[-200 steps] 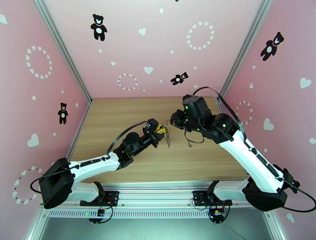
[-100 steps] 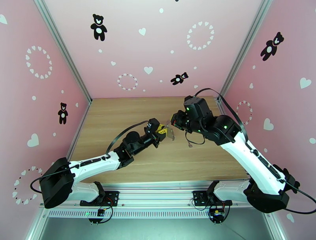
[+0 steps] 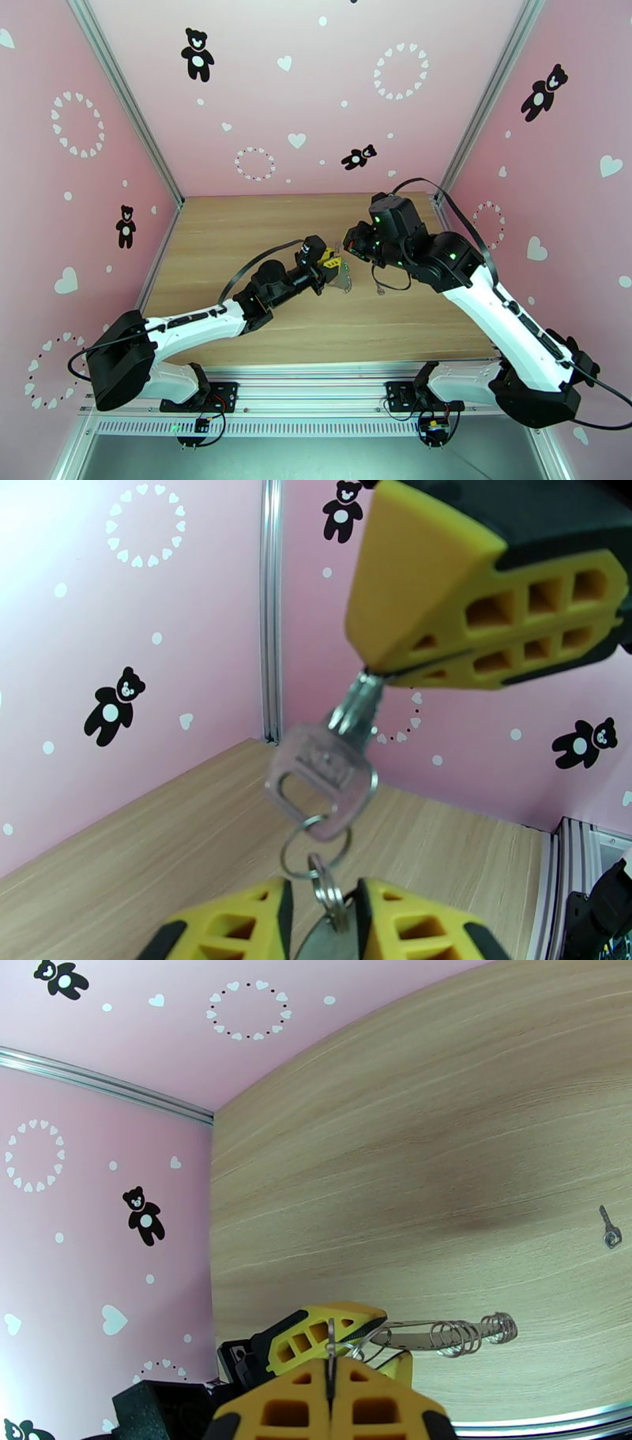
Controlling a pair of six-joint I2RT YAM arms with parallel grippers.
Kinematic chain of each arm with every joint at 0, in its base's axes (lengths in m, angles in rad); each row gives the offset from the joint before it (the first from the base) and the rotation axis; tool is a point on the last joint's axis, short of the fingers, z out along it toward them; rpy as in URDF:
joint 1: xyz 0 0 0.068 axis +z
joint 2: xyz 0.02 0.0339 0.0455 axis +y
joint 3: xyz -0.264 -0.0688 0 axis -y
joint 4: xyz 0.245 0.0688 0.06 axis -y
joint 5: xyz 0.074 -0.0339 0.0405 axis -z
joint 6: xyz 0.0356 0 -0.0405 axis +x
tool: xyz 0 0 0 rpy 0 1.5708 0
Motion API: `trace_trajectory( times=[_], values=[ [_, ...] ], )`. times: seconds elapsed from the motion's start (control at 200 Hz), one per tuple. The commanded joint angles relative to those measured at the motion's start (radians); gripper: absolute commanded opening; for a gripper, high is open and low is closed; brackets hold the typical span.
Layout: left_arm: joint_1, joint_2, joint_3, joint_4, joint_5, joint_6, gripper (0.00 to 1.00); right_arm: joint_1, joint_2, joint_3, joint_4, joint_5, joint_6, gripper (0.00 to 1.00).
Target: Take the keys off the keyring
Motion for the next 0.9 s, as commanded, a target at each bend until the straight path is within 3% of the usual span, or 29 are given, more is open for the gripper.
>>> trace_trajectory(
  times=[0.0, 0.285, 0.445, 0.616, 0.891],
  values=[
    [-0.009, 0.006, 0.025, 0.021, -0.011, 0.012, 0.26, 0.005, -0.030, -0.011, 0.038, 0.011, 0.014, 0.00],
    [-0.008, -0.010, 0.002, 0.018, -0.041, 0.004, 0.21, 0.005, -0.052, -0.024, 0.043, 0.039, 0.021, 0.00],
    [-0.009, -0.008, 0.014, 0.019, -0.033, 0.000, 0.07, 0.005, -0.053, -0.031, 0.044, 0.032, 0.027, 0.00],
    [-0.008, -0.010, 0.025, -0.004, -0.013, -0.004, 0.00, 0.005, -0.062, -0.034, 0.045, 0.046, 0.024, 0.00],
    [-0.007, -0.075, 0.088, -0.231, -0.034, -0.046, 0.00, 0.005, -0.067, -0.060, 0.121, -0.009, 0.001, 0.00]
  ],
)
